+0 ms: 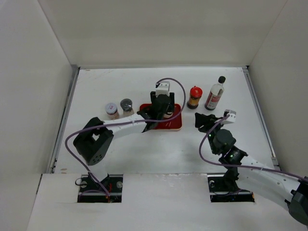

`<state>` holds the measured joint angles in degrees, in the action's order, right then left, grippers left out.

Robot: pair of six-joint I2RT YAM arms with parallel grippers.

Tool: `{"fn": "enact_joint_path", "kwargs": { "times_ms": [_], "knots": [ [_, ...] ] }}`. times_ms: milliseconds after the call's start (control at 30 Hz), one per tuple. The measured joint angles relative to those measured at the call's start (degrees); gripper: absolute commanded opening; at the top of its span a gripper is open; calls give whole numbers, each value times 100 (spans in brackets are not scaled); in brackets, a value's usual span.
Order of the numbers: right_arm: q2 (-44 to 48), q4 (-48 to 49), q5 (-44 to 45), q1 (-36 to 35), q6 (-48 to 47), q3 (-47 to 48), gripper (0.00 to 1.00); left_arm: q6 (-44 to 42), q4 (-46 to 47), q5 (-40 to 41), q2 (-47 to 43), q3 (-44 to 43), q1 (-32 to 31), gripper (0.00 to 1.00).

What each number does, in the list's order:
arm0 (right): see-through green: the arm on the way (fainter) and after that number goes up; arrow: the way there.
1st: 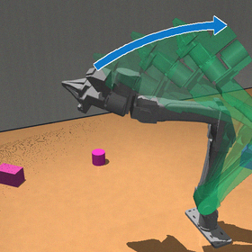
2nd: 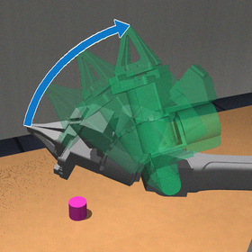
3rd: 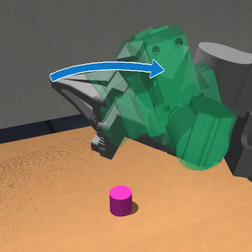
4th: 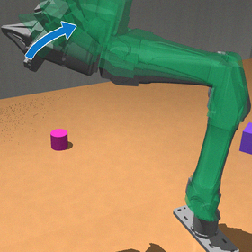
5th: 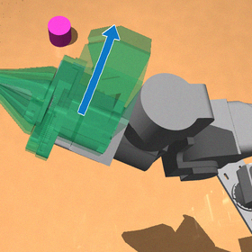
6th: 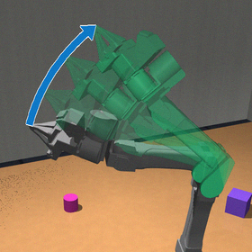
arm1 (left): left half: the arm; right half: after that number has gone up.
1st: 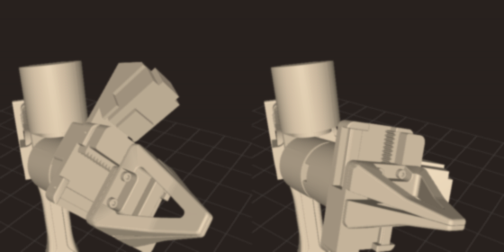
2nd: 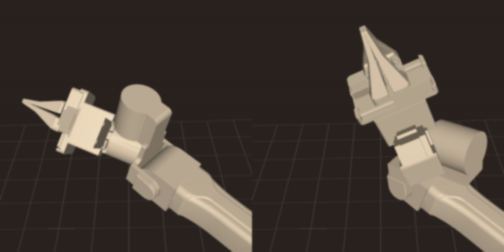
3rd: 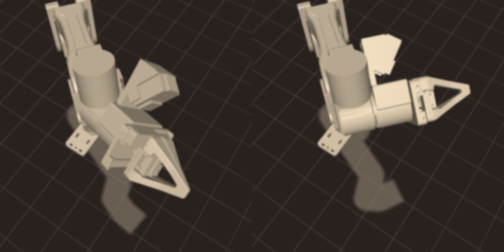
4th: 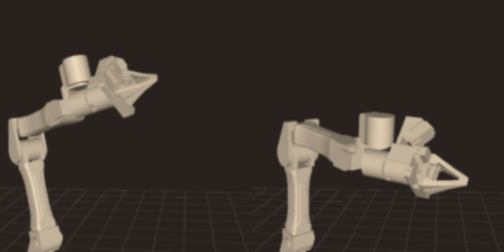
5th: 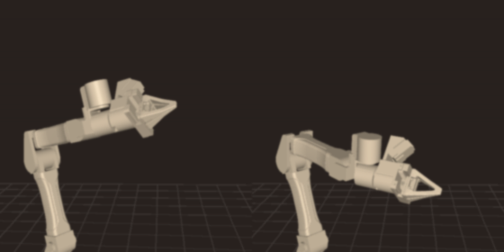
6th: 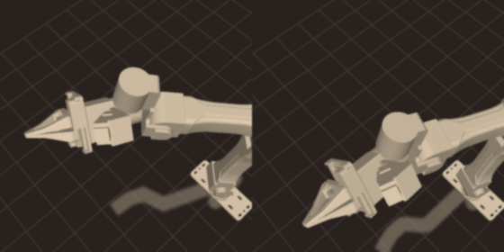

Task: Organize the condiment bottles

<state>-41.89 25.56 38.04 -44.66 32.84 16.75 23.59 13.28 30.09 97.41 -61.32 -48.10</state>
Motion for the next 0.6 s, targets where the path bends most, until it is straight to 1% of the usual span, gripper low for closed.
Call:
{"fn": "enact_joint_path", "kwargs": {
  "times_ms": [33,100,133,200,367,433,500,600],
  "knots": [
    [4,-11,9,0,20,0,58,-22,55,-44,155,-129,-4,32],
    [39,-39,17,0,35,-11,67,-52,138,-103,424,-369,-9,32],
    [68,-52,20,0,46,-22,70,-68,164,-125,555,-490,-11,32],
    [133,-61,39,2,48,-63,73,-90,210,-155,798,-710,-11,32],
    [160,-81,55,2,61,-83,73,-136,289,-227,1252,-1040,-11,33],
    [162,-83,55,2,63,-85,73,-177,341,-225,1309,-1049,-22,39],
    [181,-85,55,4,63,-85,73,-197,363,-234,1331,-1078,-31,49],
    [221,-83,57,7,63,-85,73,-251,422,-229,1362,-1078,-44,71]
  ]
}}
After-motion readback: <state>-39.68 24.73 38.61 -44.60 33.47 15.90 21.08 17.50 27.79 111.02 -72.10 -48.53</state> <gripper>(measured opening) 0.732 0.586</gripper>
